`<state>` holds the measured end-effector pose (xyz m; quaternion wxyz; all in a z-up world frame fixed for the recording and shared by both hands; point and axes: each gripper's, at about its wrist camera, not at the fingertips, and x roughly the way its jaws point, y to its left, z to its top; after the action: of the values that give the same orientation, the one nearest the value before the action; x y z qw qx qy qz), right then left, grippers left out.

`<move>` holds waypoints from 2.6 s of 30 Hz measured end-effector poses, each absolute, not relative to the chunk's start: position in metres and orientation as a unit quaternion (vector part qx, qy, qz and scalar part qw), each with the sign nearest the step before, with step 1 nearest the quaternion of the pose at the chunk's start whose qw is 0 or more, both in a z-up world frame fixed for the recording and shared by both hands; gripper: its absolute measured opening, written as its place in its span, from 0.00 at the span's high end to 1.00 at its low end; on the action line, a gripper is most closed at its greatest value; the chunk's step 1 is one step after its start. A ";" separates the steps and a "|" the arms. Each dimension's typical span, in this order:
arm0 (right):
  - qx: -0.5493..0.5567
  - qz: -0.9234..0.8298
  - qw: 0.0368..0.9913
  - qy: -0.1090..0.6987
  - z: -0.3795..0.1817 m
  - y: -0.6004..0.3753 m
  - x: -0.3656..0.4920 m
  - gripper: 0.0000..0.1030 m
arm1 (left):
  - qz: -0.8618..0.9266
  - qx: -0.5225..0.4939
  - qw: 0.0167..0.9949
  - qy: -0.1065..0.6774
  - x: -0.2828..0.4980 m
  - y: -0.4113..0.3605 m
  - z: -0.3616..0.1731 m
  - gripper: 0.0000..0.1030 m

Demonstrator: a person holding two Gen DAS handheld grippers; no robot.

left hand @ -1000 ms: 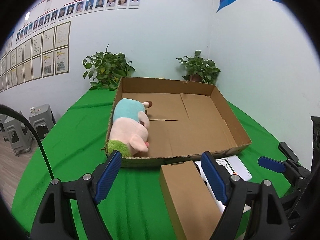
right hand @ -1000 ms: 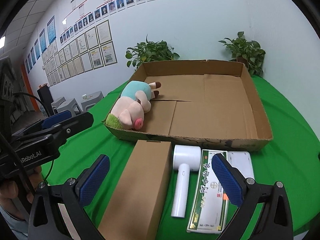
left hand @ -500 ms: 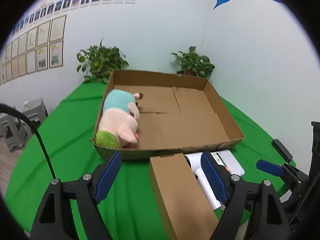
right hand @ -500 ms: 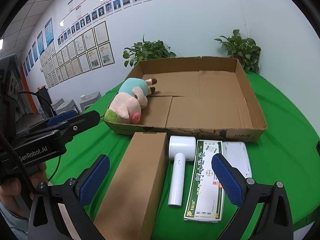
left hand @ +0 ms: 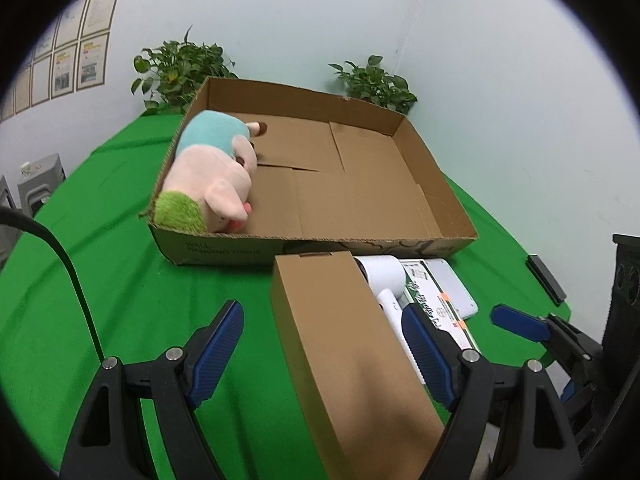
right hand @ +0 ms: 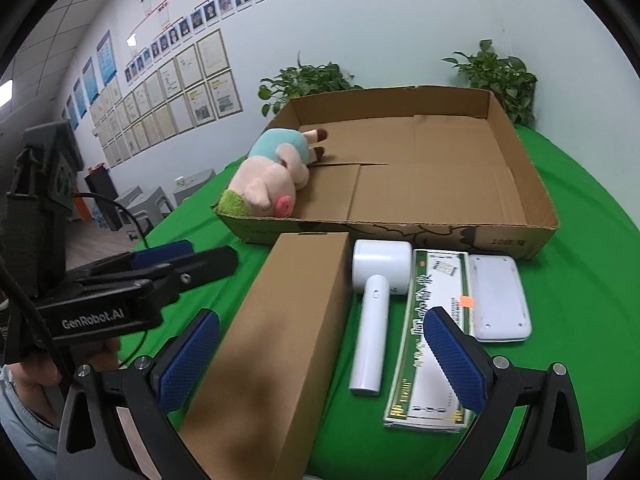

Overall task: Organize objects
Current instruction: 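Grasp the long brown cardboard box with the left gripper, then lift the brown box with the left gripper and carry it over the open box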

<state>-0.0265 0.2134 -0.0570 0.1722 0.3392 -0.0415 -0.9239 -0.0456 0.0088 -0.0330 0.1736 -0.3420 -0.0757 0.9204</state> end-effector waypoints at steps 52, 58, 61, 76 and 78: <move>0.439 -0.862 0.251 -0.034 -0.116 0.159 0.003 0.07 | 0.838 -0.453 0.264 -0.148 -0.023 0.015 -0.081 0.38; 0.410 -0.876 0.251 -0.029 -0.096 0.160 0.007 0.07 | 0.852 -0.427 0.266 -0.142 -0.020 0.015 -0.058 0.38; 0.395 -0.884 0.249 -0.025 -0.085 0.161 0.006 0.07 | 0.858 -0.415 0.268 -0.139 -0.024 0.015 -0.047 0.38; 0.337 -0.911 0.238 -0.021 -0.016 0.160 -0.051 0.07 | 0.882 -0.361 0.280 -0.119 -0.075 0.018 0.024 0.38; 0.332 -0.913 0.237 -0.021 -0.007 0.161 -0.062 0.07 | 0.883 -0.356 0.281 -0.117 -0.084 0.019 0.030 0.38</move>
<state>-0.0622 0.1607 -0.0075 0.2365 0.3317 -0.0205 -0.9130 -0.0839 0.0192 0.0303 0.2808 -0.3563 -0.1170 0.8835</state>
